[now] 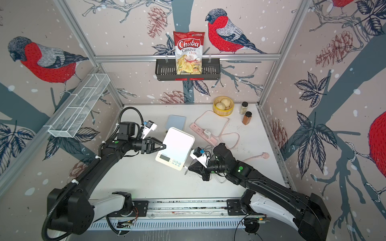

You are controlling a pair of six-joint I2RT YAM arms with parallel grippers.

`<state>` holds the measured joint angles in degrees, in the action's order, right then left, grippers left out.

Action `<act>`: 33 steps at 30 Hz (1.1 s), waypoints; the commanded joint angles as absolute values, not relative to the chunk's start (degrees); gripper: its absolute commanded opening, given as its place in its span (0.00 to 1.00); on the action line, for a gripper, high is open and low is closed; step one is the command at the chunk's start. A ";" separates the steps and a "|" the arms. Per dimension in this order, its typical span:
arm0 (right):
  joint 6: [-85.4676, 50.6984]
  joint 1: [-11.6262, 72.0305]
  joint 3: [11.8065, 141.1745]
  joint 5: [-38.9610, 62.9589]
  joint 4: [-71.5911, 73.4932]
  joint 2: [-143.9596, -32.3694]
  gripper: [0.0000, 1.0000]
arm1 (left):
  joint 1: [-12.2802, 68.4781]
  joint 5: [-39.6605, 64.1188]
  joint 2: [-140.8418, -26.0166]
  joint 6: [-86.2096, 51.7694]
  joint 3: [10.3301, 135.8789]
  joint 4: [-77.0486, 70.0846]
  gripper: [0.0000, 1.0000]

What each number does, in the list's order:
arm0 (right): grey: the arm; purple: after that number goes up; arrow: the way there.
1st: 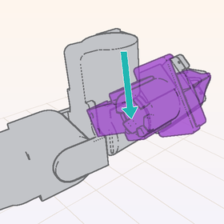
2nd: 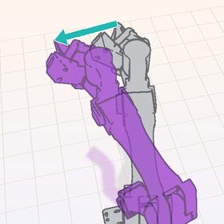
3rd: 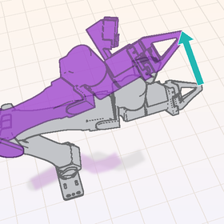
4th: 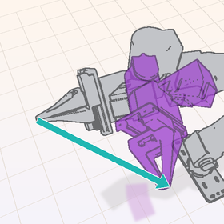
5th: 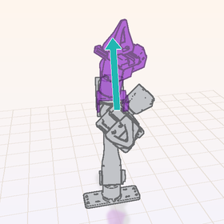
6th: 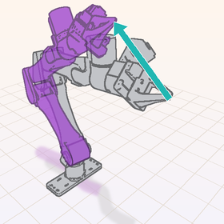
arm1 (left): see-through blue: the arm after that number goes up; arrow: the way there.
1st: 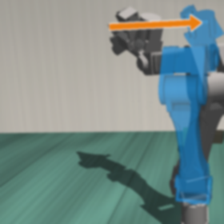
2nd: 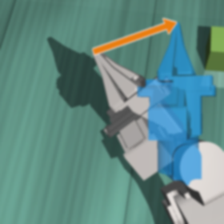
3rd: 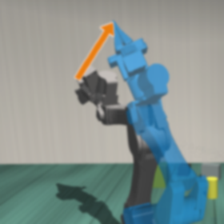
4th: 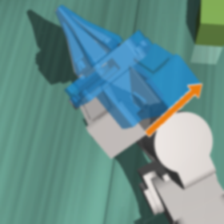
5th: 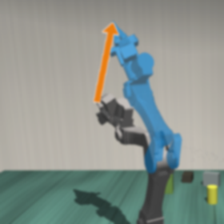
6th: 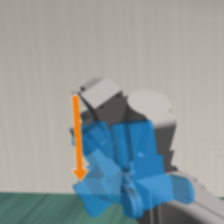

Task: Charge the electronic scale
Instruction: Insert the charging cable into the electronic scale.

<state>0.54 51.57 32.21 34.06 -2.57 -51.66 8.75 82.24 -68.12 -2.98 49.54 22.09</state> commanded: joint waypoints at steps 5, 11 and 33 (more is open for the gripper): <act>0.21 51.43 32.43 35.51 1.24 -52.41 0.00 | 8.65 83.94 -68.04 -2.55 49.74 20.75 0.00; -0.41 51.15 31.67 34.98 1.78 -53.00 0.00 | 8.66 84.20 -68.10 -2.55 49.92 20.80 0.00; -4.57 51.45 31.51 33.78 6.89 -55.19 0.00 | 9.04 82.36 -66.31 -4.76 46.92 18.20 0.00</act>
